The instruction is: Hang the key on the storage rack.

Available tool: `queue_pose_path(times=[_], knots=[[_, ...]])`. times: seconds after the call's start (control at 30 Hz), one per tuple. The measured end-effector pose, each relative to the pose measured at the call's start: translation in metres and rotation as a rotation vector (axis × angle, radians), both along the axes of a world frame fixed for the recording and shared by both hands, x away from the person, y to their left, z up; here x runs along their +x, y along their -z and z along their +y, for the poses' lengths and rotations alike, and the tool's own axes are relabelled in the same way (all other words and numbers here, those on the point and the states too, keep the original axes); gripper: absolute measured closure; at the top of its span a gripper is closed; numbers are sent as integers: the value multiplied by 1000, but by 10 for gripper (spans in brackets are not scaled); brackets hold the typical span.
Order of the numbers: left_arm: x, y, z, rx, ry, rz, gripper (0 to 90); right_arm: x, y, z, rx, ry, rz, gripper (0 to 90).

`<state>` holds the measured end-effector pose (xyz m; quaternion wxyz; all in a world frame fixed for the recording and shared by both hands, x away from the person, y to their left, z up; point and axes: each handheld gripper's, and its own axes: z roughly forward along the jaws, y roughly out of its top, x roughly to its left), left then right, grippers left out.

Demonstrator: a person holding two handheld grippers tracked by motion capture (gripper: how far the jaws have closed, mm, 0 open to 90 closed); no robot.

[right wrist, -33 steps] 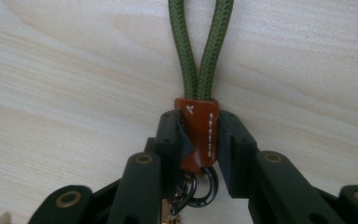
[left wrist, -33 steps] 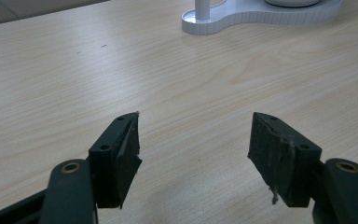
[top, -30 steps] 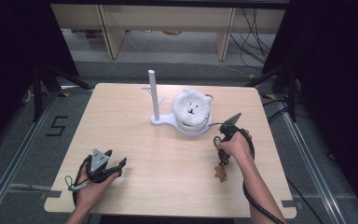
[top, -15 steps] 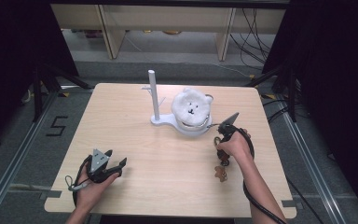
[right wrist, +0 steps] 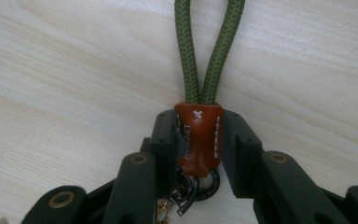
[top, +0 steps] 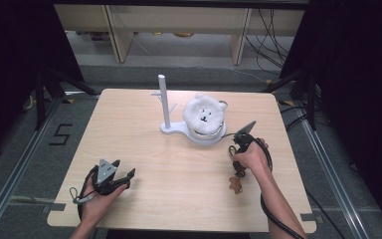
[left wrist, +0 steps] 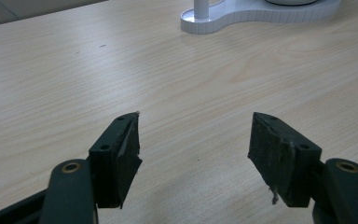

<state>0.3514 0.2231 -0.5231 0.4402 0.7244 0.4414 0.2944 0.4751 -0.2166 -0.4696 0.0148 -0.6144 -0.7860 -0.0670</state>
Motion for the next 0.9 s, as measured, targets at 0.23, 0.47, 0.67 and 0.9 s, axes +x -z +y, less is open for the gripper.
queue_pose_path(times=[0.23, 0.47, 0.67, 0.9], knots=[[0, 0, 0, -2, 3, 0, 330, -9, -6, -9, 42, -11, -113, 690], [0, 0, 0, -3, -1, 0, 330, -20, -15, -13, 87, 4, -198, 690], [0, 0, 0, -4, -2, -3, 330, -32, -25, -12, 128, -14, -288, 690], [0, 0, 0, -5, -3, -1, 330, -45, -32, -11, 165, -76, -394, 690]])
